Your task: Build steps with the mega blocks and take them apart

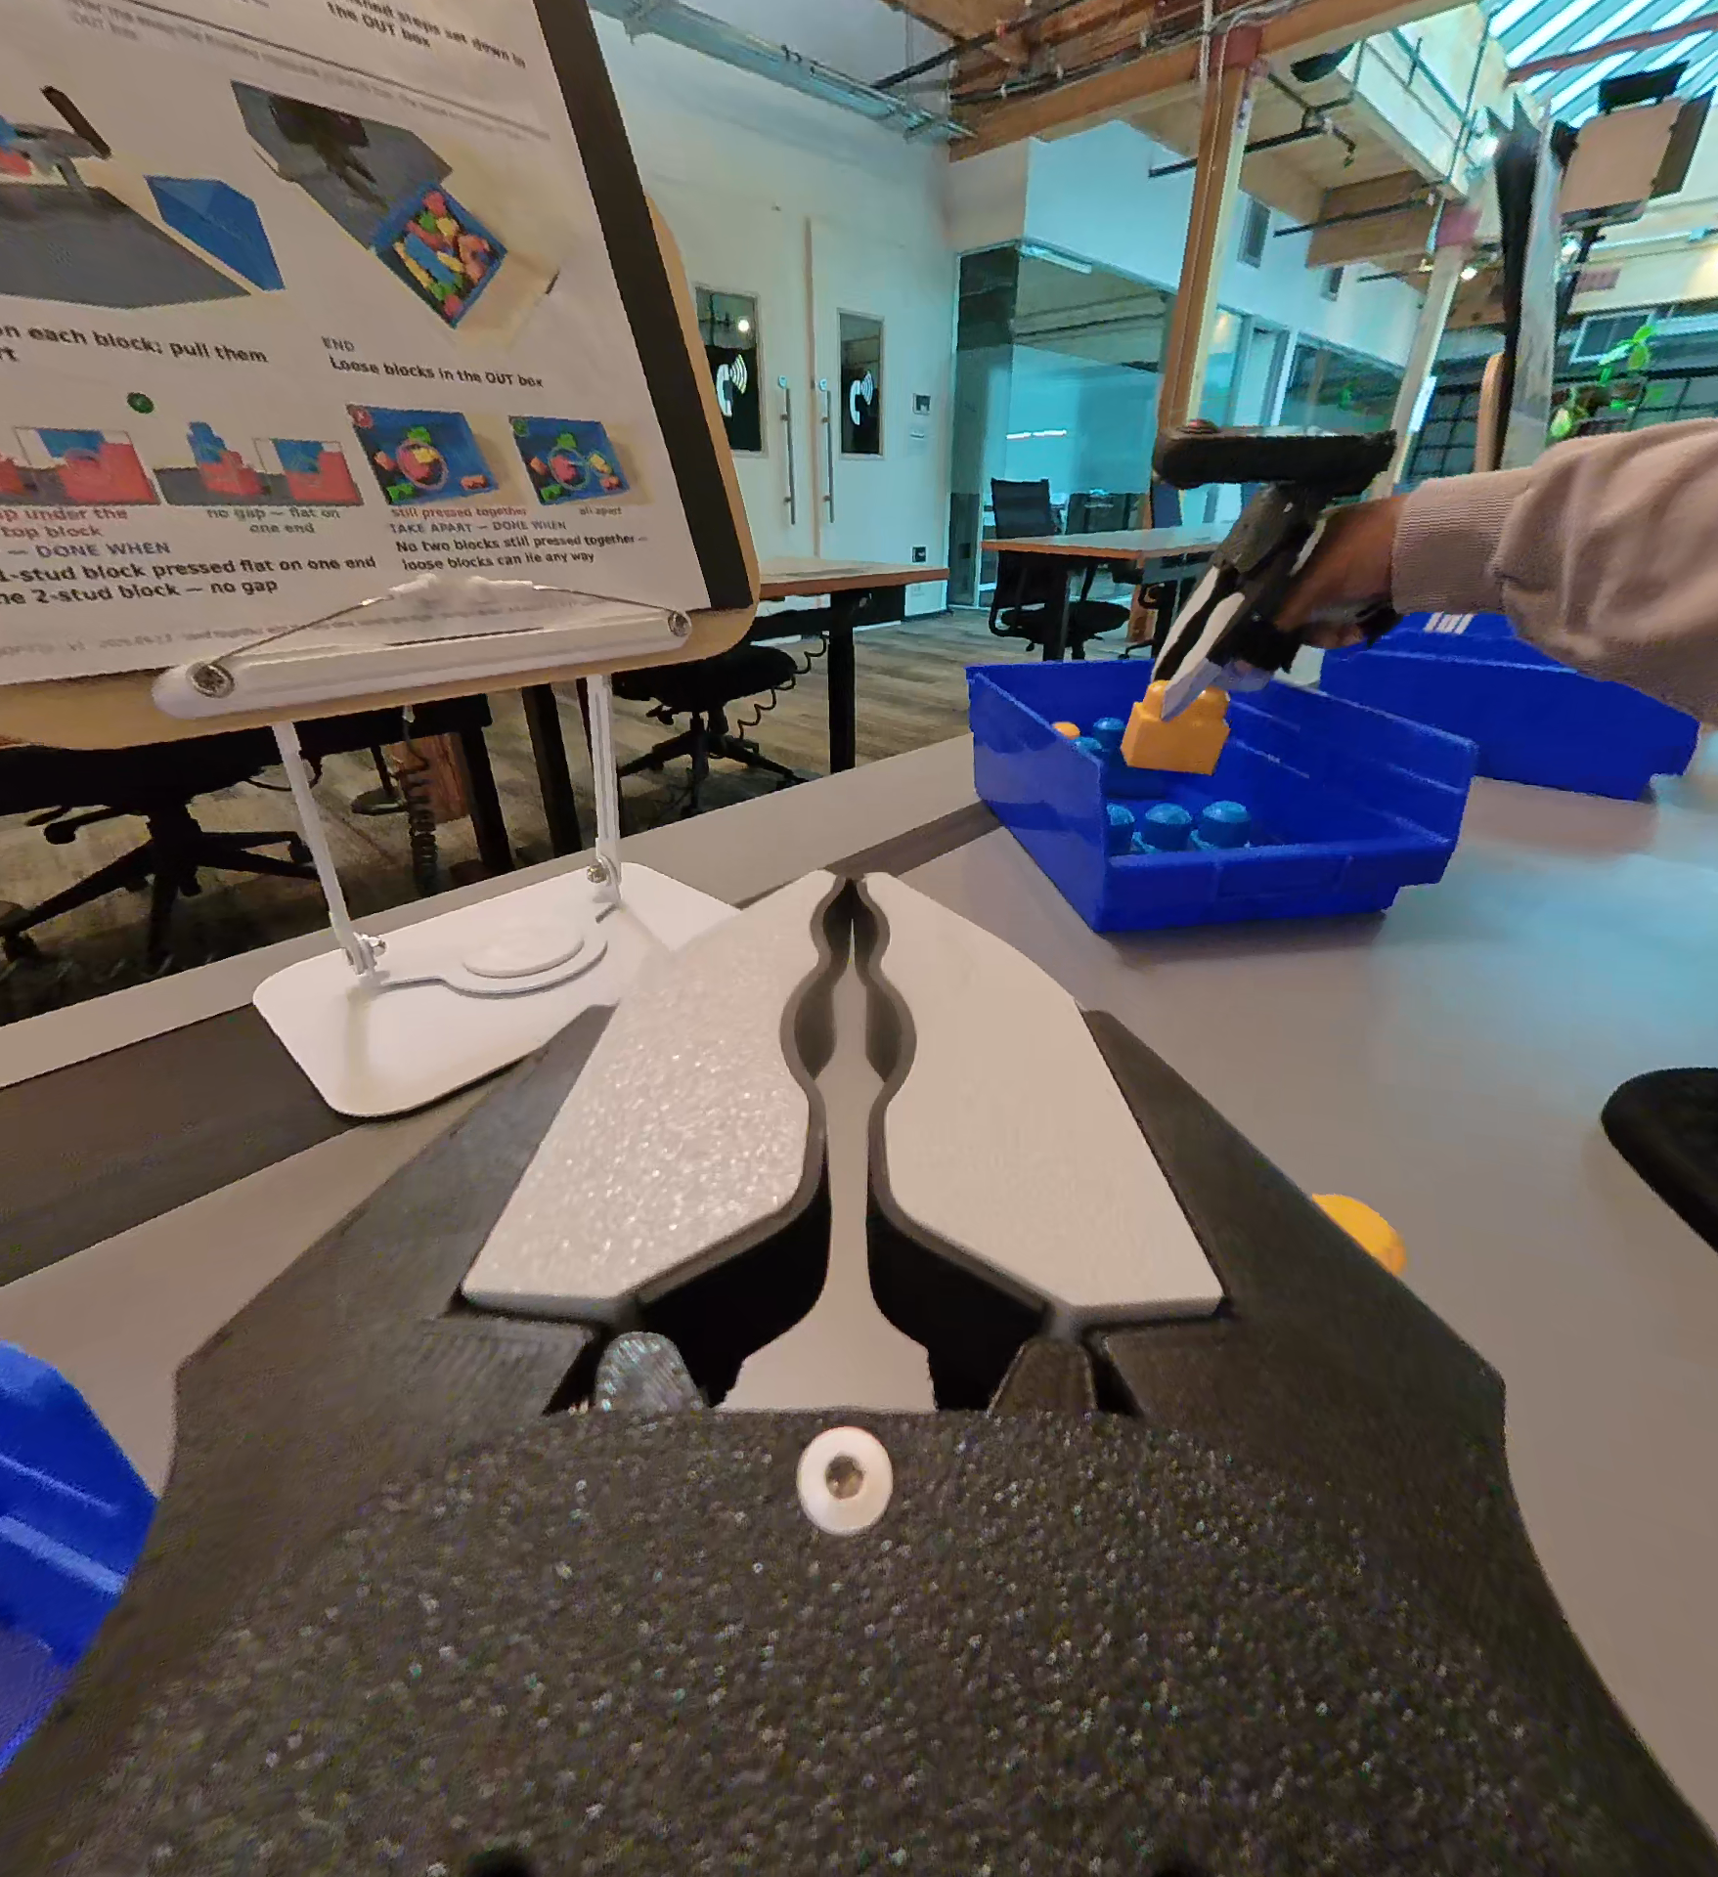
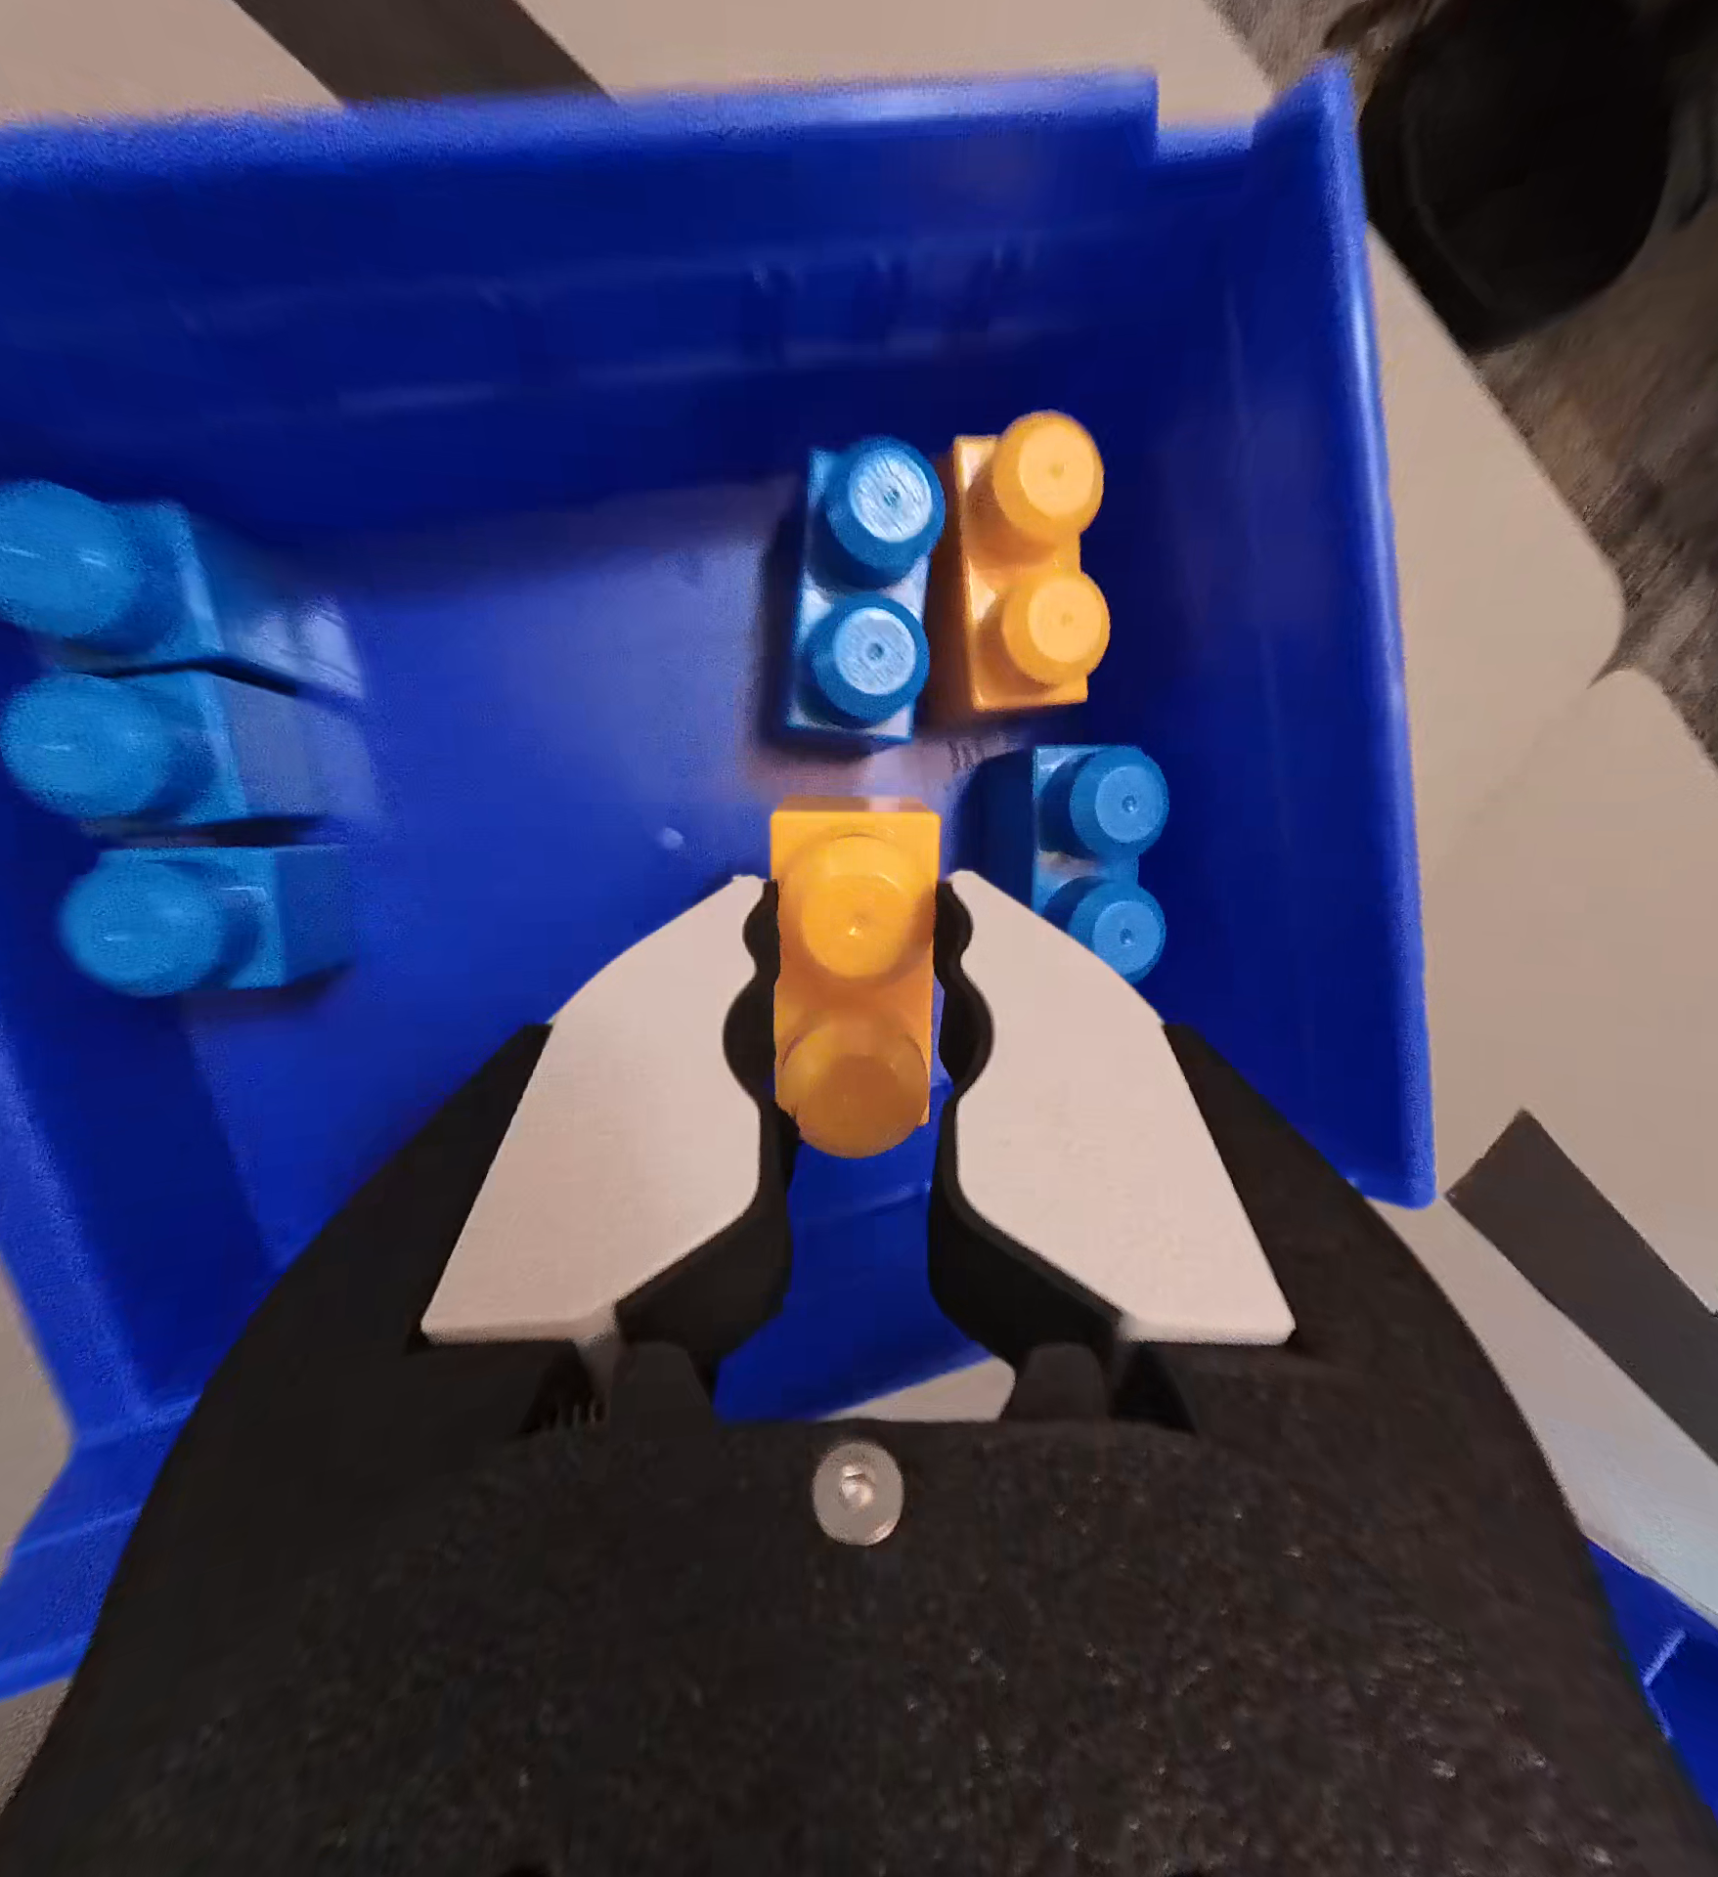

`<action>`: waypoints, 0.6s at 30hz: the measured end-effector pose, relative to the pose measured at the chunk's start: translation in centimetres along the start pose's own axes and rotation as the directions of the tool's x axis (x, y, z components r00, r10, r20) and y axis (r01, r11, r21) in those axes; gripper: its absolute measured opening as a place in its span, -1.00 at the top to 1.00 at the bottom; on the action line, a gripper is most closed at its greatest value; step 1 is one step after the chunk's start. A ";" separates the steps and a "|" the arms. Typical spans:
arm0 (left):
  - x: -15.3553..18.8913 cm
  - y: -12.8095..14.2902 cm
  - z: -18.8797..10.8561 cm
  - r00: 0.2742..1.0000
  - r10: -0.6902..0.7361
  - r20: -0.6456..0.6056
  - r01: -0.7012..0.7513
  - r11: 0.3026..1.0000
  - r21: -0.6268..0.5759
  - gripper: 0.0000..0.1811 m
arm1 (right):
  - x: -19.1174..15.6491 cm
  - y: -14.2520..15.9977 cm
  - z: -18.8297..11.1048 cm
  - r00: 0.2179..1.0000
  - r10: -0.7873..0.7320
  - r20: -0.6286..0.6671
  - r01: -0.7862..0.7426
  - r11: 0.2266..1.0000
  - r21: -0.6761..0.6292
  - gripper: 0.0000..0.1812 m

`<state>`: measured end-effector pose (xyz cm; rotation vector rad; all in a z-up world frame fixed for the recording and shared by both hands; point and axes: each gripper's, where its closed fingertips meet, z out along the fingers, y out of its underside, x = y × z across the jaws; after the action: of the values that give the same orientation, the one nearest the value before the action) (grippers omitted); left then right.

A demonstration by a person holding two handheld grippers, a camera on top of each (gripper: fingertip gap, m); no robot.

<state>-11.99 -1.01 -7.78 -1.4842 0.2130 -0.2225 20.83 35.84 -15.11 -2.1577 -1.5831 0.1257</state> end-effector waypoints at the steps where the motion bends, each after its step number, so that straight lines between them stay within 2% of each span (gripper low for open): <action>1: 0.0 0.3 0.1 1.000 0.004 -0.002 -0.004 1.000 -0.009 1.00 | 0.5 0.4 0.9 1.000 0.000 0.004 0.000 1.000 -0.024 0.68; 5: 0.1 1.0 0.3 1.000 -0.008 -0.026 0.007 0.999 -0.031 1.00 | 1.2 0.4 3.3 0.999 0.008 0.050 -0.004 0.997 -0.075 0.68; 10: -0.2 1.7 0.5 0.999 -0.029 -0.038 0.027 0.998 -0.049 1.00 | 1.4 1.2 5.2 0.995 -0.051 0.087 0.066 0.982 -0.178 0.68; 15: -0.1 1.8 0.5 0.999 -0.028 -0.045 0.026 0.998 -0.055 1.00 | 1.7 0.9 5.3 0.993 -0.082 0.079 0.094 0.982 -0.166 0.63; 18: 0.0 1.7 0.5 0.999 -0.026 -0.046 0.023 0.998 -0.053 1.00 | 1.5 -0.2 4.0 0.994 -0.092 0.051 0.099 0.984 -0.145 0.48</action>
<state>-11.88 -0.39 -9.44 -1.5358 0.2401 -0.2733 19.88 38.51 -18.27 -2.1972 -1.7681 0.0262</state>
